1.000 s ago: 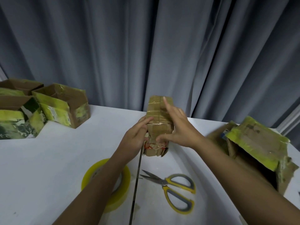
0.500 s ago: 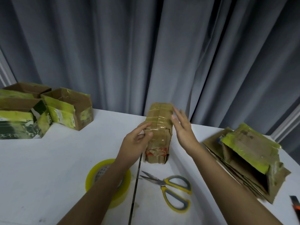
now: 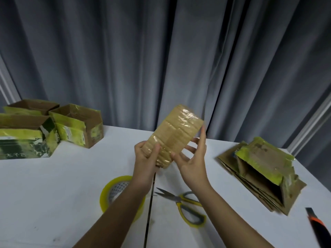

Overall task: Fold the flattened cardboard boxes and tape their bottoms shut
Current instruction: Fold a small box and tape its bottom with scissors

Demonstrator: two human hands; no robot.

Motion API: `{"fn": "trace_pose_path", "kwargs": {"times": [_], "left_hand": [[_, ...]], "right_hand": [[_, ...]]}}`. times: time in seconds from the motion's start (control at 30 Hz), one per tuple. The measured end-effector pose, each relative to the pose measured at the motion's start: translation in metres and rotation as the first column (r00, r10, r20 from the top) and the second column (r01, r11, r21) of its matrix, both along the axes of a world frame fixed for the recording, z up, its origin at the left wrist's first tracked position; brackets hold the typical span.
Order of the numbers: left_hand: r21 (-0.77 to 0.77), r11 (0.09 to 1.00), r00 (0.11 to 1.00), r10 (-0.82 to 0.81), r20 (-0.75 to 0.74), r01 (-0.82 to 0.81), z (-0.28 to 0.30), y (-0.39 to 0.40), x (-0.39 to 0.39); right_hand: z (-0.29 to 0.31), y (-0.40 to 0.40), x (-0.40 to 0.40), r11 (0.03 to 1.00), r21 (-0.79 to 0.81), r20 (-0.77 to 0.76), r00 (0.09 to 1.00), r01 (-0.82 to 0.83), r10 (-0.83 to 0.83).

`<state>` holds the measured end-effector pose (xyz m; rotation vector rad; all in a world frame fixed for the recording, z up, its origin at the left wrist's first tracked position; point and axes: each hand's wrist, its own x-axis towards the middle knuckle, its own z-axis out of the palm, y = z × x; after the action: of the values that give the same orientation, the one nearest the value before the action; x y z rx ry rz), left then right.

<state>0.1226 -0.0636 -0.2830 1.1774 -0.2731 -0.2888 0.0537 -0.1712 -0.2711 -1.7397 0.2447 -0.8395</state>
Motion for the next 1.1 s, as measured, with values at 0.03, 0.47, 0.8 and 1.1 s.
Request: {"fn": "trace_pose_path", "kwargs": {"times": [0.03,0.47,0.8,1.1], "left_hand": [[0.031,0.998,0.997,0.059,0.043,-0.06,-0.001,0.003,0.002],[-0.191,0.98,0.982,-0.084,-0.168,0.052,0.009,0.047,0.035],[0.127,0.986,0.987,0.095,0.127,-0.111,0.007,0.112,0.071],[0.748,0.549,0.926,0.16,0.343,-0.372,-0.038,0.121,0.134]], "right_hand": [[0.005,0.002,-0.005,1.0,-0.023,-0.009,1.0,0.018,-0.018],[0.033,0.005,-0.001,0.987,-0.159,-0.065,0.998,-0.034,0.024],[0.015,0.035,0.049,0.951,0.201,-0.318,0.902,-0.236,0.291],[-0.037,0.05,0.116,0.992,0.097,-0.392,0.919,0.082,-0.038]]}}
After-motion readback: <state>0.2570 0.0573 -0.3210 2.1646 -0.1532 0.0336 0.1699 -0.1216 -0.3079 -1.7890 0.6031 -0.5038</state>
